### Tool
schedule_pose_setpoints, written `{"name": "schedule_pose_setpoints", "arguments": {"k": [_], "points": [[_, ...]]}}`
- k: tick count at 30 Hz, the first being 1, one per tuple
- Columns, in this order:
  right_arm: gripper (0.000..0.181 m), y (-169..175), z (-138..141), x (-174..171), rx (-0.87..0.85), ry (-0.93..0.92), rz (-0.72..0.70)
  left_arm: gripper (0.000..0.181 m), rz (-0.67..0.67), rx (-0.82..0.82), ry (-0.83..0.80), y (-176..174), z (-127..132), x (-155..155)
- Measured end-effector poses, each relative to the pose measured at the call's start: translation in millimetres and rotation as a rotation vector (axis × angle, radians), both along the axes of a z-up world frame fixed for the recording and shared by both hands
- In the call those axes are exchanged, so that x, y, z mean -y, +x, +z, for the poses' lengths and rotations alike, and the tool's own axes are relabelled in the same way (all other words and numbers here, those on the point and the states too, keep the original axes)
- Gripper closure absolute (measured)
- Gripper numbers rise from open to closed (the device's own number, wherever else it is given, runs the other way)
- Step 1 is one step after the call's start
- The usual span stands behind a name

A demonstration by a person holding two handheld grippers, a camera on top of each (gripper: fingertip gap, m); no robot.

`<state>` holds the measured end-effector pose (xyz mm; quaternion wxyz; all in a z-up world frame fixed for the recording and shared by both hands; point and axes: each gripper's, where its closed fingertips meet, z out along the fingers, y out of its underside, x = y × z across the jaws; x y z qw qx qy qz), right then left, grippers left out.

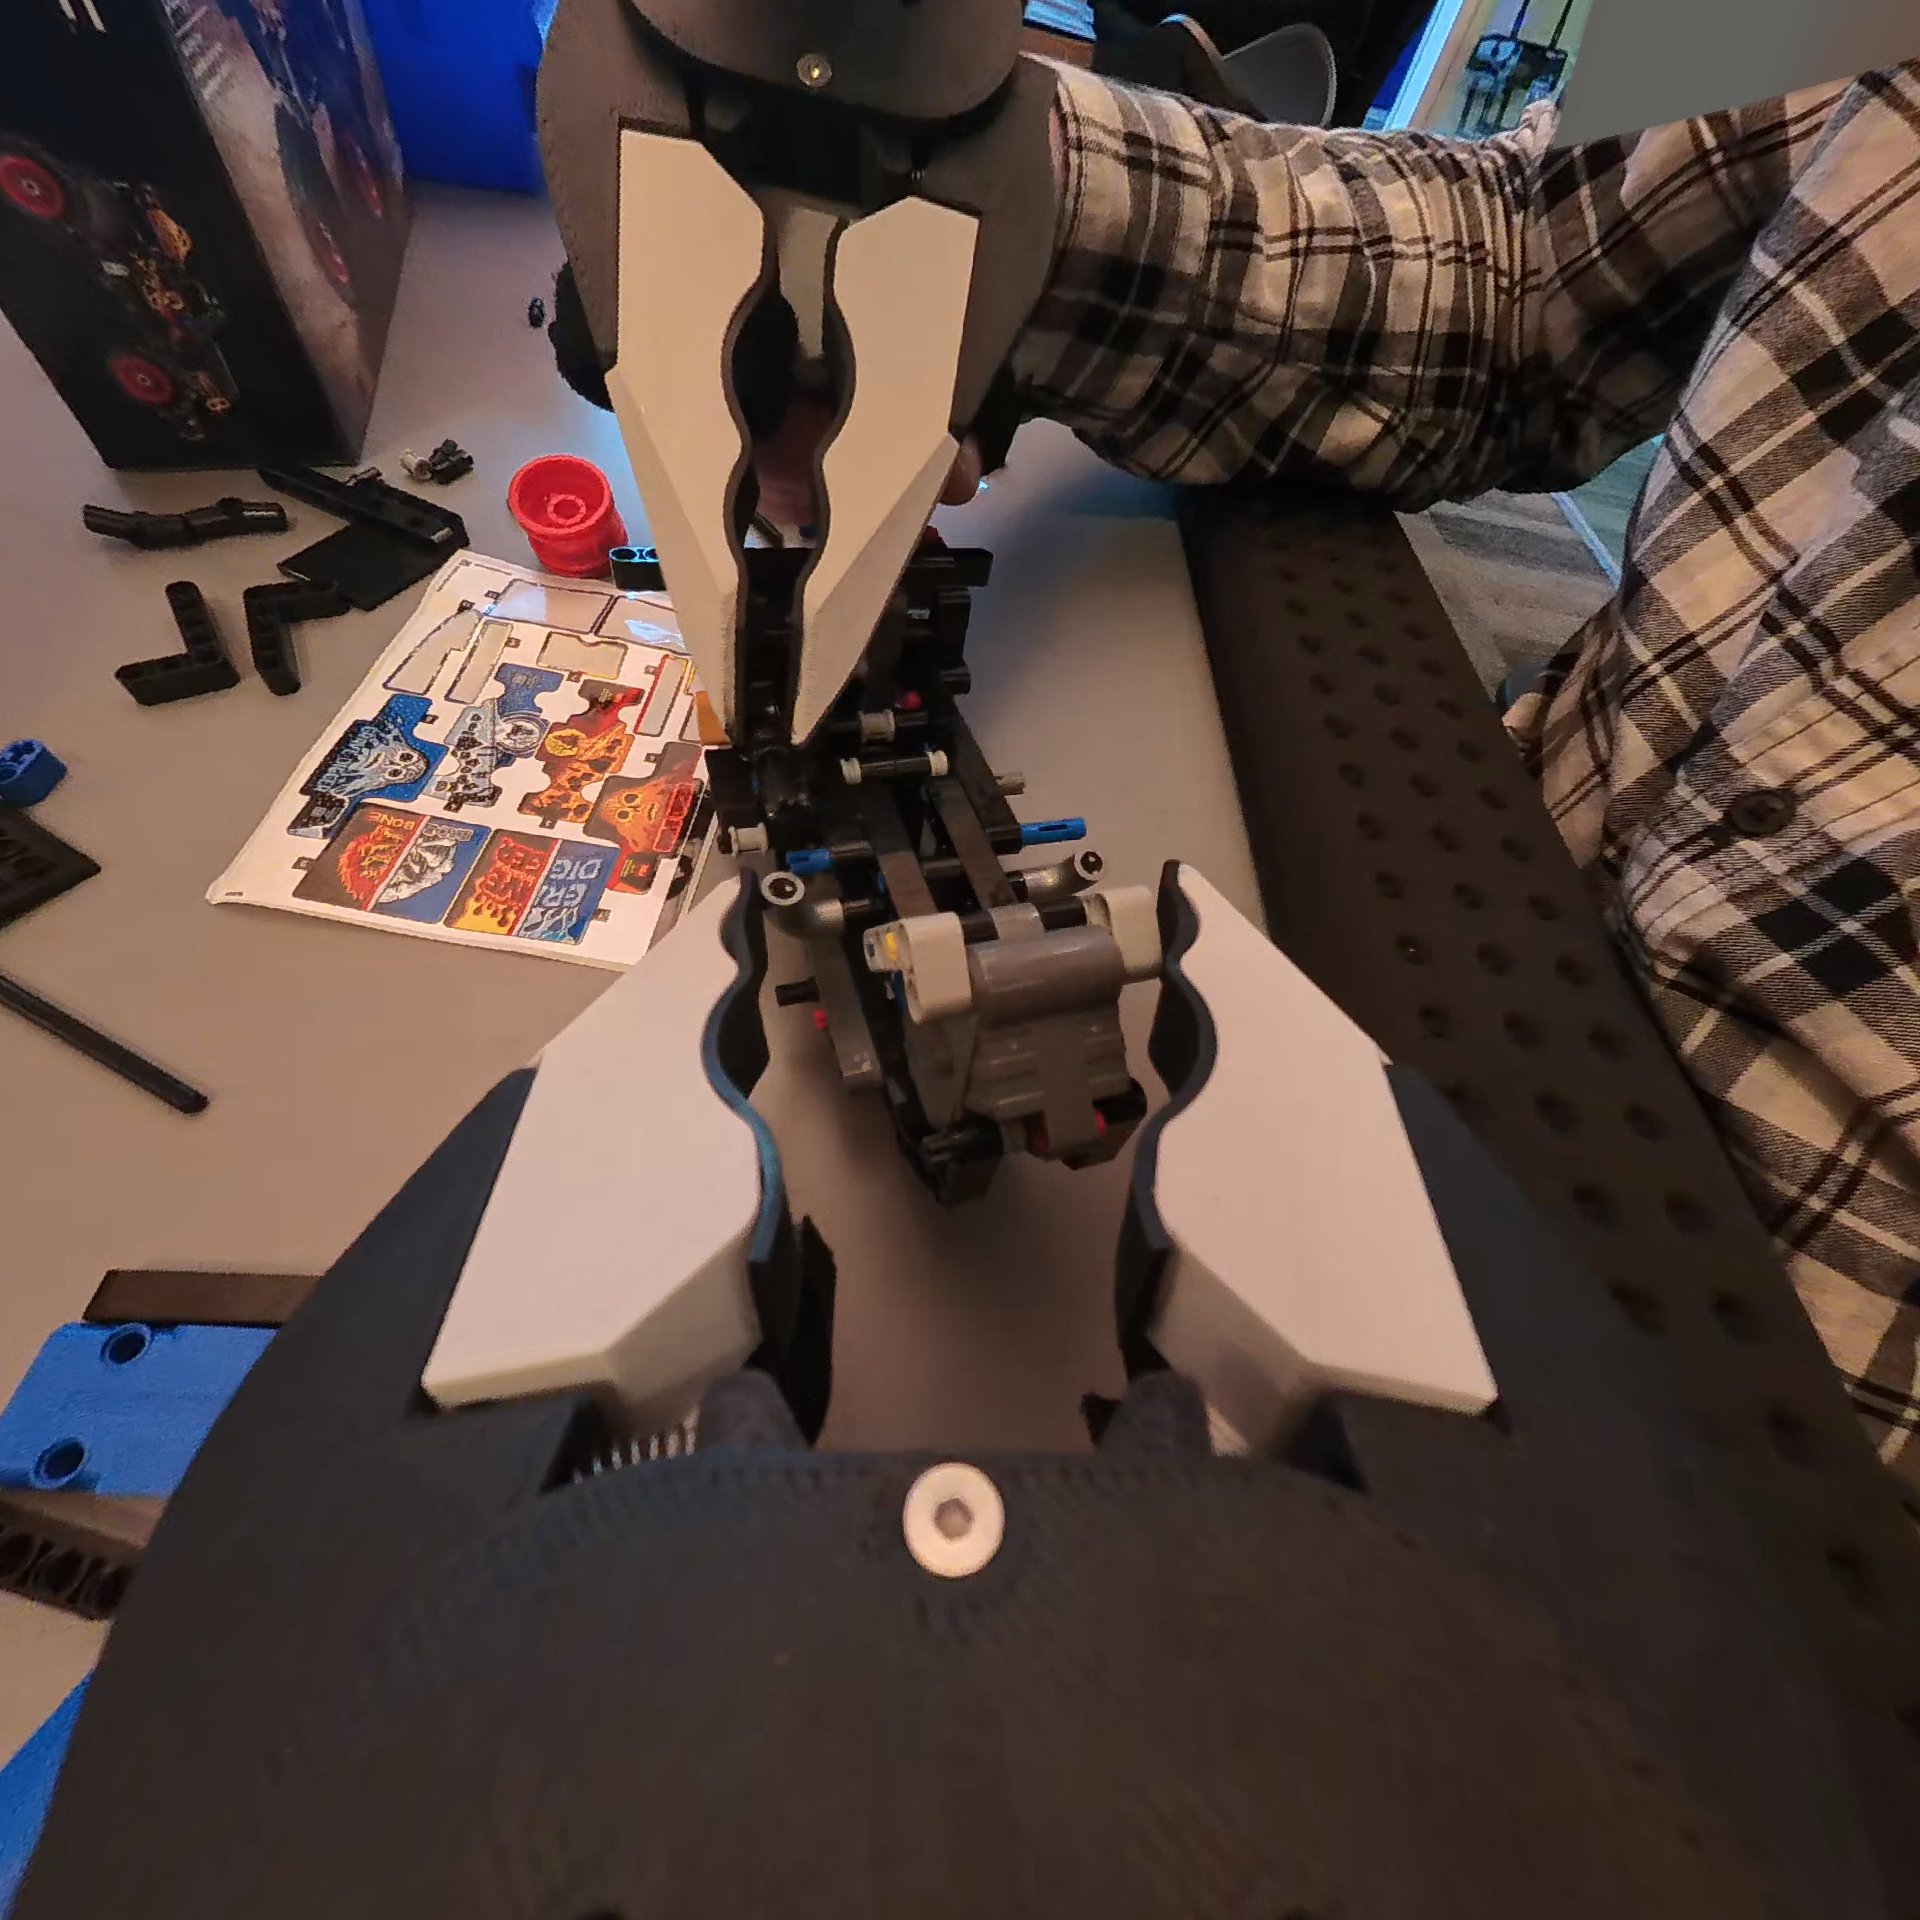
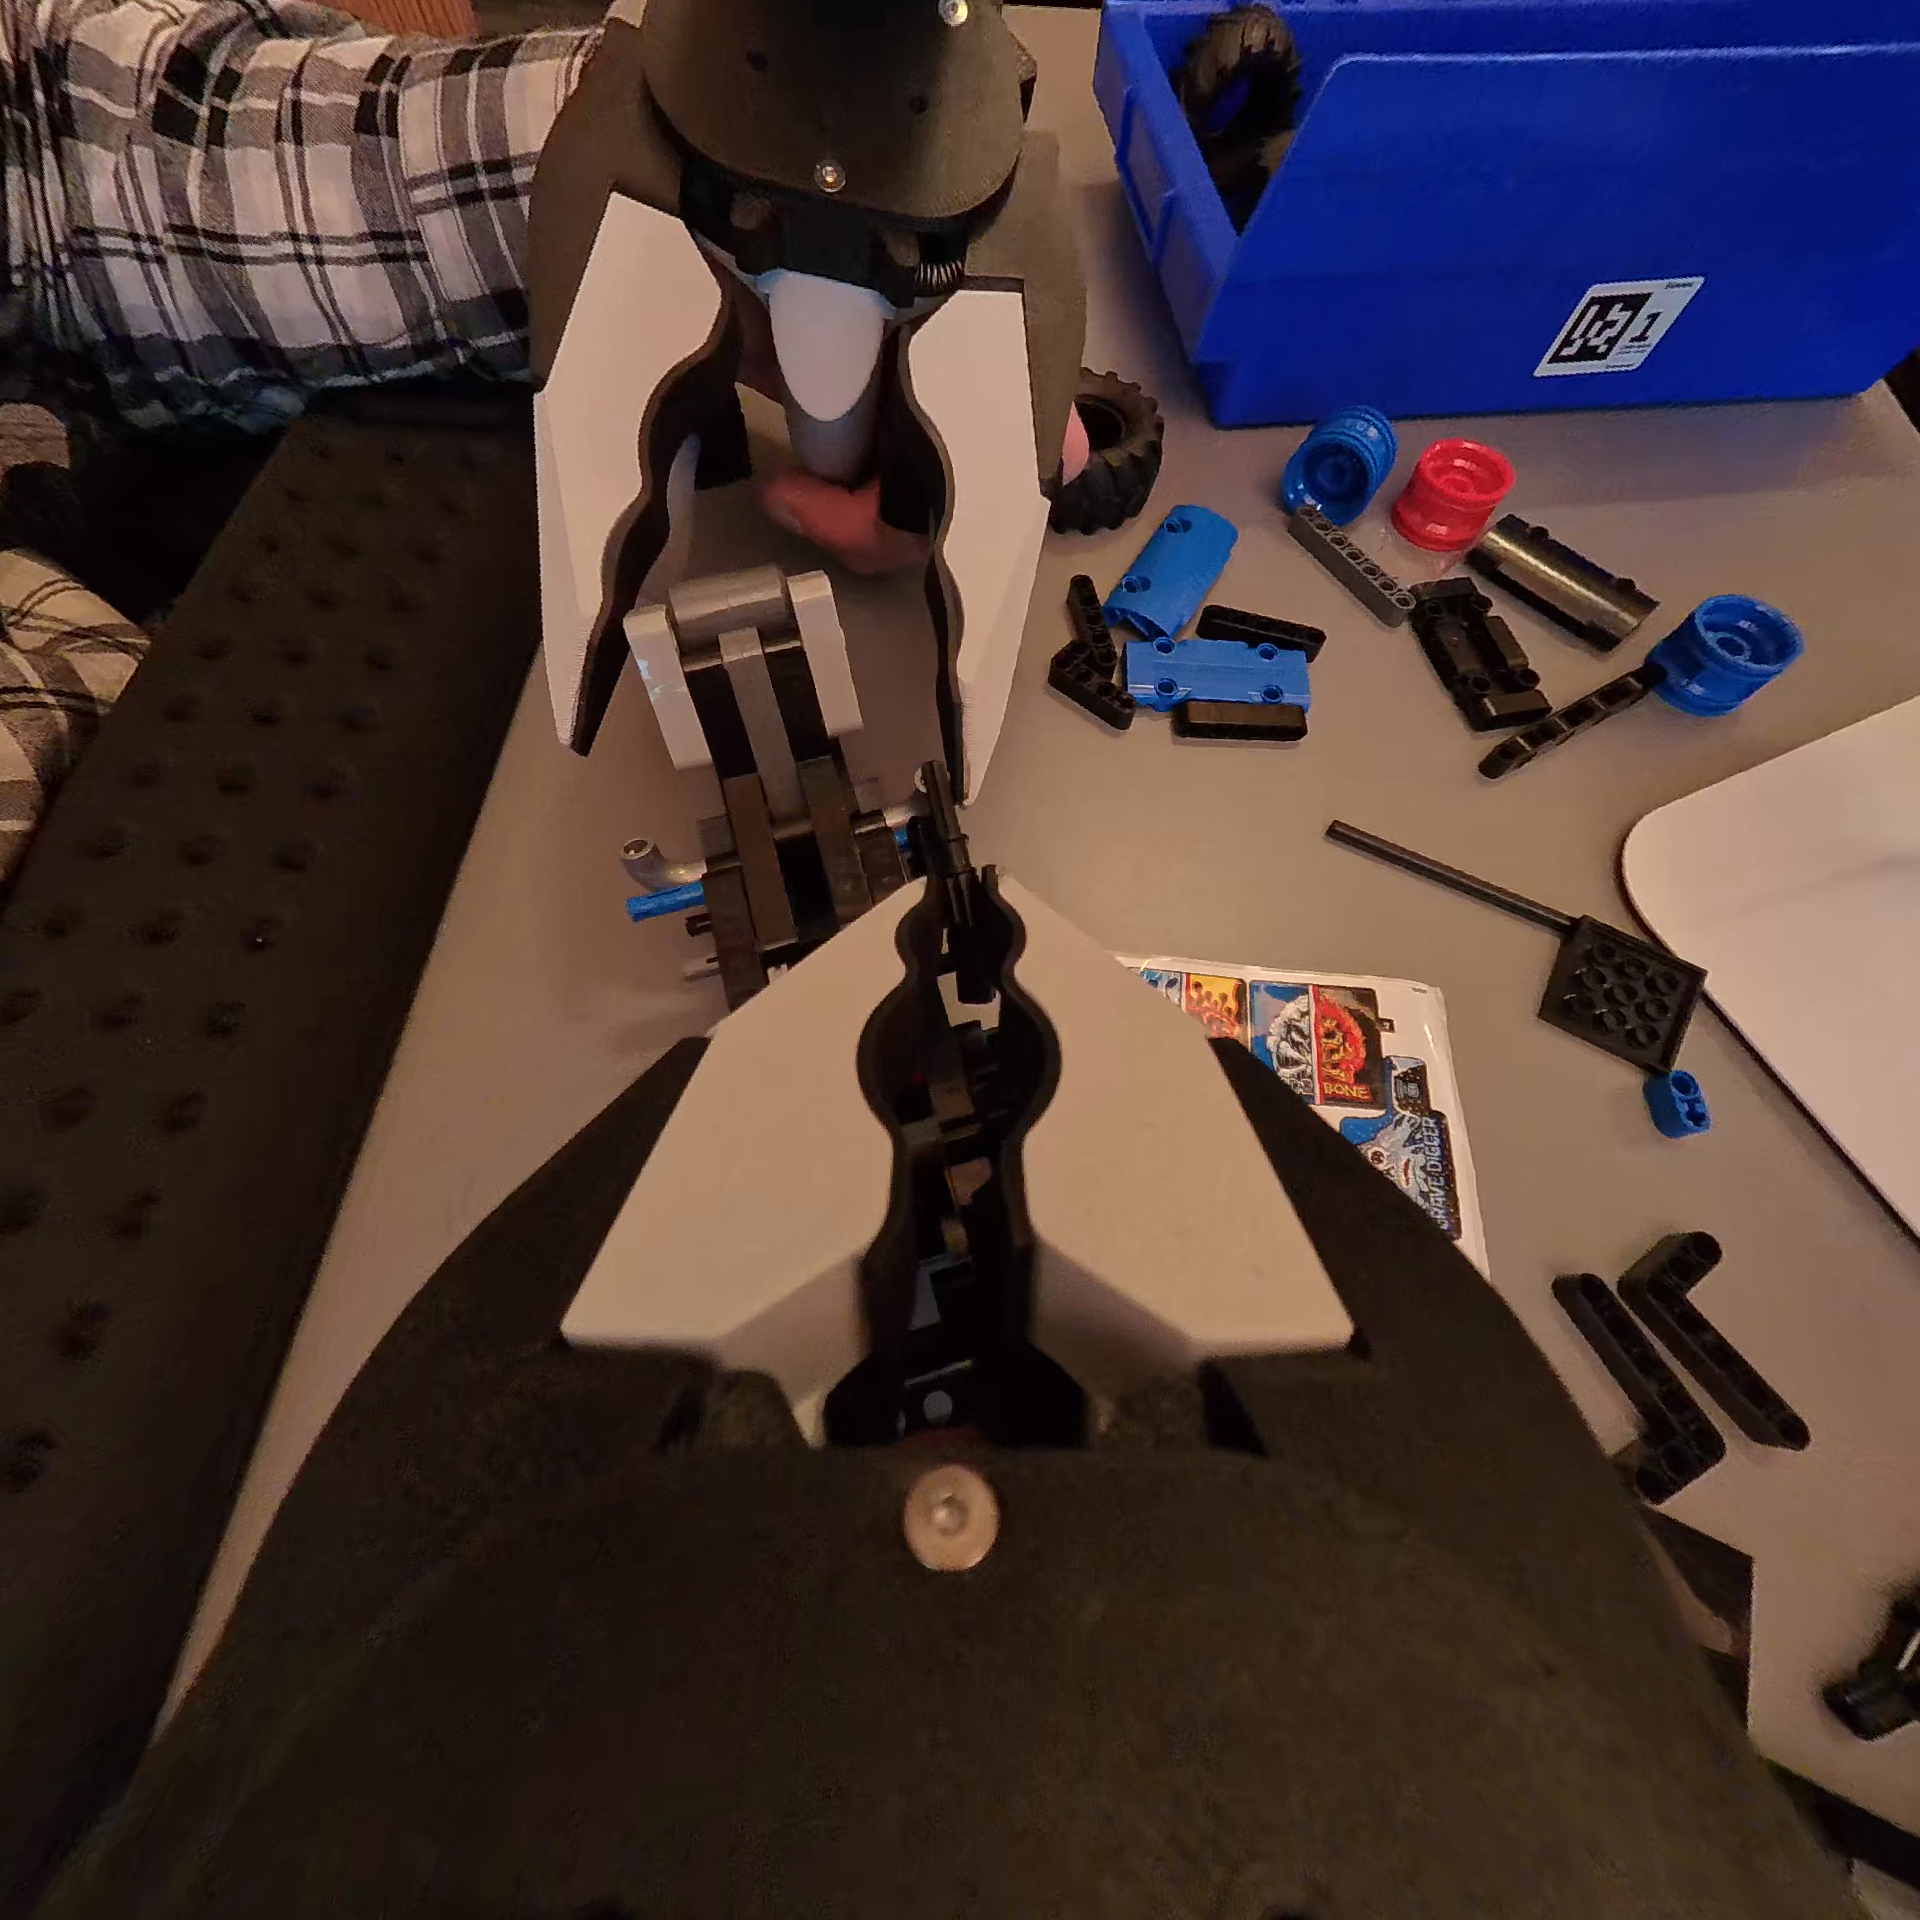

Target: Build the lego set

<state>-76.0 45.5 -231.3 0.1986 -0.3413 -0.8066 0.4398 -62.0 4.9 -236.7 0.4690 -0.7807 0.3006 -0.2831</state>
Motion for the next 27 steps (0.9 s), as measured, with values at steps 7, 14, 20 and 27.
{"name": "schedule_pose_setpoints", "arguments": {"k": [7, 14, 20, 27], "points": [[0.177, -4.8, -0.2, -3.1, -0.011, 0.035, -0.022, 0.096, 0.040, -0.007, -0.009, -4.5, -0.5, -3.5], [0.177, -8.9, -1.0, -4.0, -0.017, 0.088, -0.025, 0.098, 0.022, -0.048, -0.015, -0.8, -0.5, -6.8], [0.177, -9.2, -1.7, -3.5, -0.018, 0.109, -0.023, 0.107, 0.019, -0.008, -0.006, 1.4, 0.4, -4.7], [0.177, -8.7, -2.1, -0.9, -0.017, 0.107, -0.017, 0.109, 0.038, 0.048, 0.006, -0.9, 1.8, -3.7]]}}
